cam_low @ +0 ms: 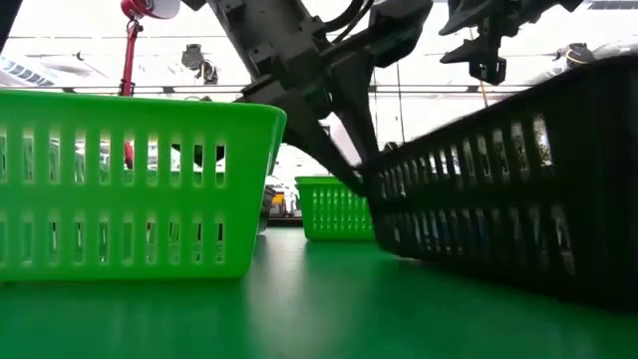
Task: Stack baskets by color
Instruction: Stack the bottom black bin on the top black bins
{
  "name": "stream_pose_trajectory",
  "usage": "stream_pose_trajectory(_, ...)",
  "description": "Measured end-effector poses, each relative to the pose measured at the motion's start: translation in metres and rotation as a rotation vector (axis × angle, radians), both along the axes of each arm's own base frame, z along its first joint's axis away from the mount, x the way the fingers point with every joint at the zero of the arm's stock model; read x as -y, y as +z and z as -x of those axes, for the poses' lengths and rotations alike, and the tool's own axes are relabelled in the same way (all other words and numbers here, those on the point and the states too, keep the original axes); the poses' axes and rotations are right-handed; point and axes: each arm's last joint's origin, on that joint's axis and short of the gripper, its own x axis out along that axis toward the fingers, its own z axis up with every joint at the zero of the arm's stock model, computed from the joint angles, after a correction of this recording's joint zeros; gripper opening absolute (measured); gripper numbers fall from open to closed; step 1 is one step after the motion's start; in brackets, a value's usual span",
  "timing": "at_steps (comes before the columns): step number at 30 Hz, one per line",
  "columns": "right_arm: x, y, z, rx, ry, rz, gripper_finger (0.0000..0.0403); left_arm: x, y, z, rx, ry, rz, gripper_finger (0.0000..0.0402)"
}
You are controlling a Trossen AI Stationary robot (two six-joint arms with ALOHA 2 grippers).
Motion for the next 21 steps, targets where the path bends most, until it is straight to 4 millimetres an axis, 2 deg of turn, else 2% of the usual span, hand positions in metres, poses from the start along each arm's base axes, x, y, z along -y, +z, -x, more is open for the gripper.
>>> stream_pose_trajectory(2, 0.000, 0.000, 0.000, 0.000, -0.002, 0.002, 0.0171, -0.003, 0.000, -0.001, 0.001, -0.003, -0.007, 0.0027)
stream_pose_trajectory(4, 0.000, 0.000, 0.000, 0.002, -0.001, 0.003, 0.0171, -0.008, 0.000, -0.003, 0.005, -0.010, -0.016, 0.0012)
stream_pose_trajectory(10, 0.000, 0.000, 0.000, 0.001, 0.000, 0.005, 0.0171, -0.025, 0.004, -0.012, 0.063, -0.038, -0.014, 0.0022)
stream_pose_trajectory(17, 0.000, 0.000, 0.000, 0.005, 0.015, 0.033, 0.0171, -0.045, 0.035, -0.013, 0.175, -0.059, -0.043, 0.0010)
stream_pose_trajectory(21, 0.003, 0.000, 0.001, 0.010, 0.003, 0.042, 0.0171, -0.060, 0.059, -0.004, 0.188, -0.062, -0.076, 0.0008)
